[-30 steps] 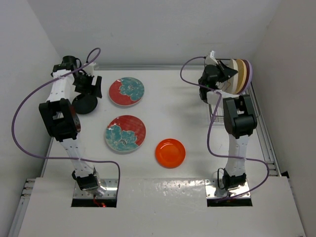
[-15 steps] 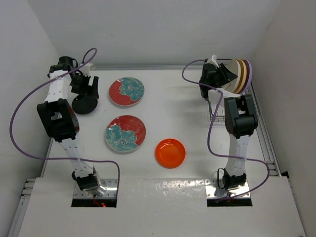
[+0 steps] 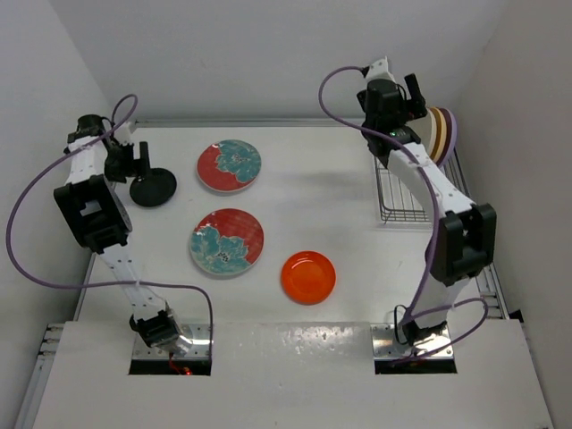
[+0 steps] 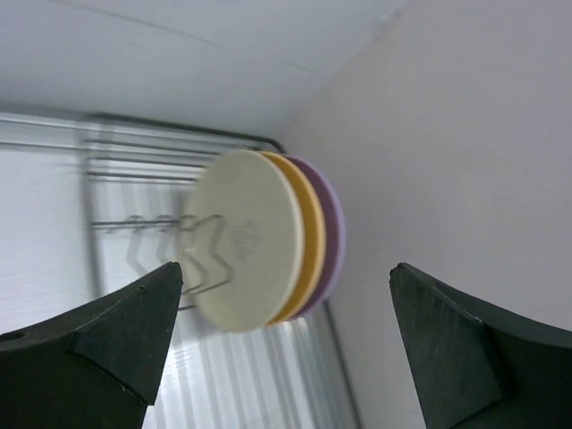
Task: Load the plates into the dish rack
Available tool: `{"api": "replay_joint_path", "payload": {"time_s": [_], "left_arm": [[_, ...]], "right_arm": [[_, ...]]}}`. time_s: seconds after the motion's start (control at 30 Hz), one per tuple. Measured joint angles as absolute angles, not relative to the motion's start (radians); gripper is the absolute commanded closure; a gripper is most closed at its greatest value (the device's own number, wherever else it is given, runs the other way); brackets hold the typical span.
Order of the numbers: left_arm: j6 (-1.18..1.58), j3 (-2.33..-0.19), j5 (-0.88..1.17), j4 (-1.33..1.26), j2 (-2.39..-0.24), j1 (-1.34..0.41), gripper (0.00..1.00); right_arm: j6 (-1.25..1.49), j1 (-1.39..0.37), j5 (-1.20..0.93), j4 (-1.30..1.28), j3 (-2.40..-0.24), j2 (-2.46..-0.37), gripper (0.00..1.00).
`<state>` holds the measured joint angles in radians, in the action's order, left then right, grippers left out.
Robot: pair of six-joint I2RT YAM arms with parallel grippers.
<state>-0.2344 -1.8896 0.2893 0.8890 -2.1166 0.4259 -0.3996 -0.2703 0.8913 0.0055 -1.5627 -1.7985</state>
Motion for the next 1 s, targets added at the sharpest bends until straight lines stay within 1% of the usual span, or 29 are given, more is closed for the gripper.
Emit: {"api": "replay_joint_path", "payload": {"time_s": [0.17,0.2,0.27,0.37,0.47,0.53,0.57,0.63,0.7,0.83,0.97,1.0], "left_arm": [[-0.174,-1.889,0.294,0.851,-2.201,0.507,0.06],[-0.171,-1.887,0.302,0.849,-2.209,0.519,0.06],[-0.172,-1.872,0.333,0.848,-2.210,0.532,0.08],[-0.197,-1.851,0.425,0.845,-2.201,0.519,0.14],[-0.244,-1.833,0.491,0.868,-2.179,0.453,0.16],[-0.266,-1.832,0.521,0.884,-2.170,0.382,0.14],[-0.272,-1.834,0.539,0.886,-2.168,0.345,0.11],[-0.251,-1.850,0.574,0.893,-2.179,0.277,0.10],[-0.219,-1.916,0.610,0.914,-2.222,0.234,0.10],[-0.145,-2.037,0.639,0.859,-2.332,0.229,0.08],[-0.079,-2.065,0.630,0.814,-2.404,0.229,0.08],[-0.067,-2.069,0.624,0.805,-2.422,0.227,0.11]], "right_arm": [[-0.184,-0.290,0.679,-0.175,-1.572,-1.679,0.03],[-0.138,-0.290,0.635,-0.211,-1.570,-1.667,0.01],[-0.062,-0.287,0.506,-0.262,-1.559,-1.652,0.01],[0.027,-0.286,0.313,-0.316,-1.516,-1.642,0.01],[0.075,-0.306,0.207,-0.347,-1.470,-1.643,0.01],[0.096,-0.326,0.165,-0.363,-1.457,-1.645,0.01],[0.104,-0.336,0.148,-0.368,-1.455,-1.646,0.01],[0.115,-0.353,0.123,-0.367,-1.455,-1.646,0.01],[0.122,-0.364,0.109,-0.367,-1.455,-1.646,0.01],[0.133,-0.370,0.099,-0.366,-1.450,-1.645,0.01],[0.136,-0.375,0.104,-0.353,-1.407,-1.631,0.01],[0.136,-0.377,0.104,-0.353,-1.393,-1.625,0.01]]}}
